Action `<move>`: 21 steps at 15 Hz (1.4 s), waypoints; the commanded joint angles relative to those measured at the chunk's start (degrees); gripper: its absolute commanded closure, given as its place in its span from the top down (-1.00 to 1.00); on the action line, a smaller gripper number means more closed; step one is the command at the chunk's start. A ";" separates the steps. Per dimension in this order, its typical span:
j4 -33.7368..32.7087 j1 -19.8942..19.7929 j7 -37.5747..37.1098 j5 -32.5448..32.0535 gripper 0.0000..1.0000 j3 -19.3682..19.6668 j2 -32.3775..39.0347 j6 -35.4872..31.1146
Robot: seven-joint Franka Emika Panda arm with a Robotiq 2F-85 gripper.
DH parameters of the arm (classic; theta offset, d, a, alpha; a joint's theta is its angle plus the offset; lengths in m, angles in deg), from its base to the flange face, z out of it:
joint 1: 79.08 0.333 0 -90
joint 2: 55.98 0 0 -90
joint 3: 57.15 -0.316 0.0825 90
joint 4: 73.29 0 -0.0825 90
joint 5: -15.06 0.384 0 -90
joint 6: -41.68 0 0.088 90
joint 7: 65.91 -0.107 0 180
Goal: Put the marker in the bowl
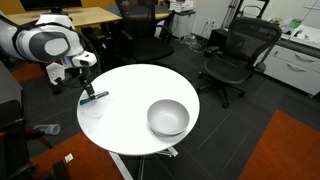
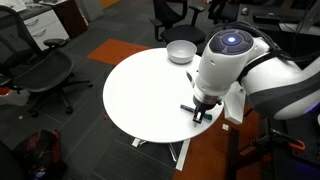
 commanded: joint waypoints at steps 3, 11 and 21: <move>-0.90 -0.61 2.36 2.61 -0.91 0.40 0.84 -1.25; -0.06 1.50 0.48 -0.91 -0.91 7.47 -4.77 -0.33; -11.32 -6.15 -1.02 -10.41 -0.91 16.23 -9.14 1.09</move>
